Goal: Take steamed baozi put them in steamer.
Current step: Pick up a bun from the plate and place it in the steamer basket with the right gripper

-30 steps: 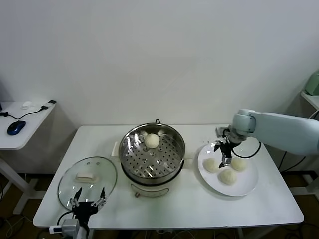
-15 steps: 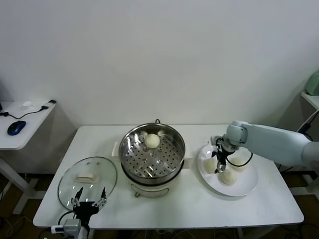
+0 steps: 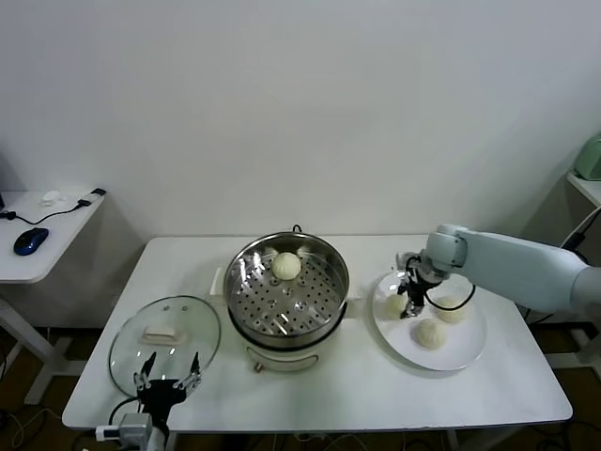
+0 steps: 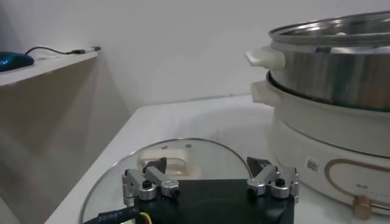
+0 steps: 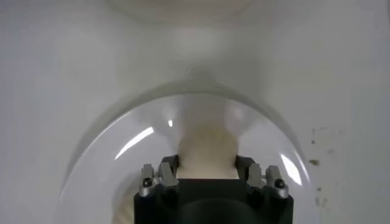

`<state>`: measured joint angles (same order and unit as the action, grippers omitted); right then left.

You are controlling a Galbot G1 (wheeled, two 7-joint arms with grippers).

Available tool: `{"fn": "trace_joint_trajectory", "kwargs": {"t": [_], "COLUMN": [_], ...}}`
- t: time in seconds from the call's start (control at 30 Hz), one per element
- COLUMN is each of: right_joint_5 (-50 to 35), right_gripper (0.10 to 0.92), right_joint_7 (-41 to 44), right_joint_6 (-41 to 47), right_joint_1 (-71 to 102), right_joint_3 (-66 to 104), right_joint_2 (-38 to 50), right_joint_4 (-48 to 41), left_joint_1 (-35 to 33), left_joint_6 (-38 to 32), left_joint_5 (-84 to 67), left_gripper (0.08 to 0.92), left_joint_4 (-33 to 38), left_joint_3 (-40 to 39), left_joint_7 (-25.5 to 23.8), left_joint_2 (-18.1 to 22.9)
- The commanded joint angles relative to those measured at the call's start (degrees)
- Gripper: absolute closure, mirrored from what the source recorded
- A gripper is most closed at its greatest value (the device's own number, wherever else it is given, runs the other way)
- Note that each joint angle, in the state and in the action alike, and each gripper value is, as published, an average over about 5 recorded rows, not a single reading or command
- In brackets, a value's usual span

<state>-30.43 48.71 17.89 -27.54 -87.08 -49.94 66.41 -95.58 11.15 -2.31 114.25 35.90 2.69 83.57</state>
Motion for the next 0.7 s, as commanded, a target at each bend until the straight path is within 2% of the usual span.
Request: {"fn": "trace_joint_trajectory", "kwargs": {"t": [0.03,0.23,0.43,0.57,0.7], "right_joint_5": [-8.02,-24.34,-37.60,-42.30,-42.17], "right_gripper": [0.392,0.389,0.389,0.389,0.389], "right_joint_7": [2.12,1.47,-6.56,-12.15,-15.69], "right_joint_6": [-0.41,2.76,10.95,14.98,17.10], "right_joint_1": [-17.93,-35.60,-37.80,-33.63,-26.70], "right_joint_3": [-7.13,-12.84,-7.10,-5.09,-4.20], "right_joint_2": [0.11,-6.10,-15.68,-22.66,-27.80], "right_joint_4": [4.53,12.90,21.26,23.03,20.44], "left_joint_1": [-0.01,0.18,0.87,1.07,1.07], "left_joint_6": [0.03,0.37,0.80,0.86,0.79], "left_joint_5": [0.06,0.04,-0.17,-0.45,-0.63], "left_gripper": [0.177,0.177,0.177,0.177,0.177], "left_joint_4": [0.09,0.64,1.18,1.57,1.78], "left_joint_3": [-0.05,-0.33,-0.71,-0.73,-0.85], "left_joint_7": [-0.01,-0.11,-0.21,-0.25,-0.19], "left_joint_2": [0.04,-0.10,-0.15,-0.20,-0.14]}}
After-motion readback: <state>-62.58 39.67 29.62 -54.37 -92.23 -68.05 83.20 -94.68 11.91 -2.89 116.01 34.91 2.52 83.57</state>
